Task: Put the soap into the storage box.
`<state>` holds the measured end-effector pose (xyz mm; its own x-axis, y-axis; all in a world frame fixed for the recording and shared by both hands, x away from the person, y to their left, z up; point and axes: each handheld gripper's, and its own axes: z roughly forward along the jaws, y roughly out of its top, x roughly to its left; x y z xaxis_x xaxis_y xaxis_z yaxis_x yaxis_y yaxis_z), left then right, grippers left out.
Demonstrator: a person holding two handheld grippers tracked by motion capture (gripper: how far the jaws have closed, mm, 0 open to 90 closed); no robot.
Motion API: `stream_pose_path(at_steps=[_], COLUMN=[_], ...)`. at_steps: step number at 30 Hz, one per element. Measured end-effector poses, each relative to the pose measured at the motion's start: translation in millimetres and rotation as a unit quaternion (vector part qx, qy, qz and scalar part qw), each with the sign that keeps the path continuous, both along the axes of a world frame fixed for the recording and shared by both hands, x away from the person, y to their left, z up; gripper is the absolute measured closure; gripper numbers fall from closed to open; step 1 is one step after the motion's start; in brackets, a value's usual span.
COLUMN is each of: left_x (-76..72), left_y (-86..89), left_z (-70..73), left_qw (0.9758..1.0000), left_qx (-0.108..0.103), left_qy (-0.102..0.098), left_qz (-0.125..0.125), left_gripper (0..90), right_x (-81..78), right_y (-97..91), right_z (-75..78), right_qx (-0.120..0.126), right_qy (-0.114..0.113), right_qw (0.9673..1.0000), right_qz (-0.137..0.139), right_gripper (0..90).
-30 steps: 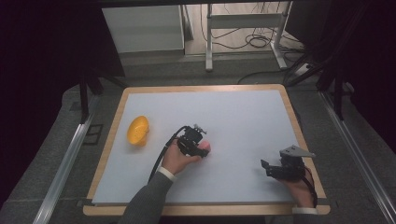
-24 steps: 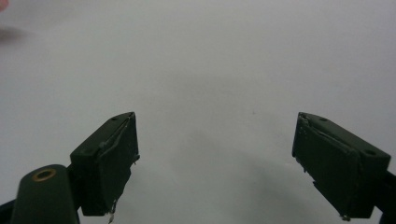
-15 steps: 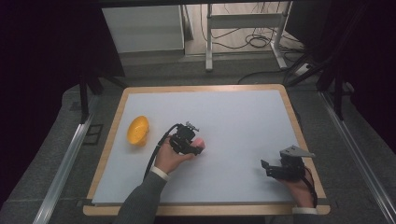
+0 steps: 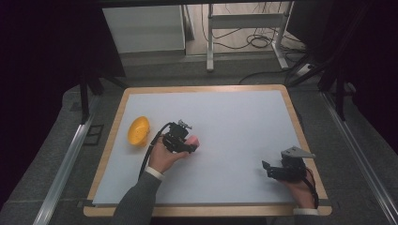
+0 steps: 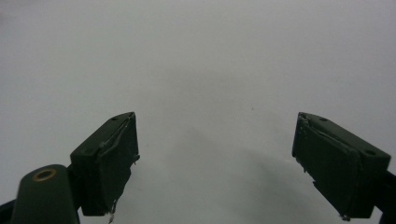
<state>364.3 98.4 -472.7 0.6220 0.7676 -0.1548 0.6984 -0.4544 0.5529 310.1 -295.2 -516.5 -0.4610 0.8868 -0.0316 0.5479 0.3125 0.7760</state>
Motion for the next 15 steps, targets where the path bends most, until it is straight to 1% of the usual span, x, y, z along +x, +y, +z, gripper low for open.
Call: stream_pose_path(at_steps=[2,15], left_x=[0.3,1.0], left_y=[5.0,17.0], left_z=[0.3,5.1], left_qw=[1.0,0.9999], left_qx=[0.0,0.004], left_qy=[0.001,-0.005], left_qz=[0.004,0.015], left_gripper=[60.3,60.3], right_x=[-0.2,-0.2], right_y=[0.7,3.0], right_z=[0.2,-0.3], right_qx=[-0.001,-0.001], right_qy=[0.0,-0.001], right_qw=[1.0,1.0], right_qz=[0.001,0.004], right_gripper=[14.2,14.2])
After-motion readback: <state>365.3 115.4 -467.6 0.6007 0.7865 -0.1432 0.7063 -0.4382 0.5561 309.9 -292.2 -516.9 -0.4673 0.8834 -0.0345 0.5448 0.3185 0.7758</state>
